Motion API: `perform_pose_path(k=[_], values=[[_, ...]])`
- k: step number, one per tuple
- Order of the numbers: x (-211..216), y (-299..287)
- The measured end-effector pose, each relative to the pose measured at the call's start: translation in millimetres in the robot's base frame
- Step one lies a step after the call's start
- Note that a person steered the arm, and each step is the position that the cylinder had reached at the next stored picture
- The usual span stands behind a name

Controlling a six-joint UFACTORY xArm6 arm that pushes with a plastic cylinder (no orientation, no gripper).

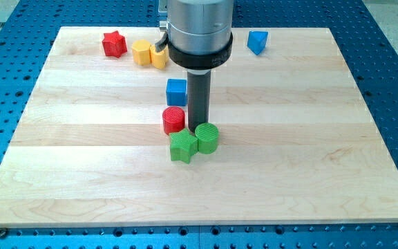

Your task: Move the green blocks towards the bottom center

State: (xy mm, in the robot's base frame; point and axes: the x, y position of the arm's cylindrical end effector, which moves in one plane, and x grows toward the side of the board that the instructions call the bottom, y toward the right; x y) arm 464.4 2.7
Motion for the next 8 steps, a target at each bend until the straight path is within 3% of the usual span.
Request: perform_pose_path(k=[1,3,4,5,6,7,8], values=[[-13.3,6.4],[20.5,4.4],[37.6,-17.8],[18.0,-27.7],[30.5,-74.4],[56.5,-66.2],[56.8,-37.7]])
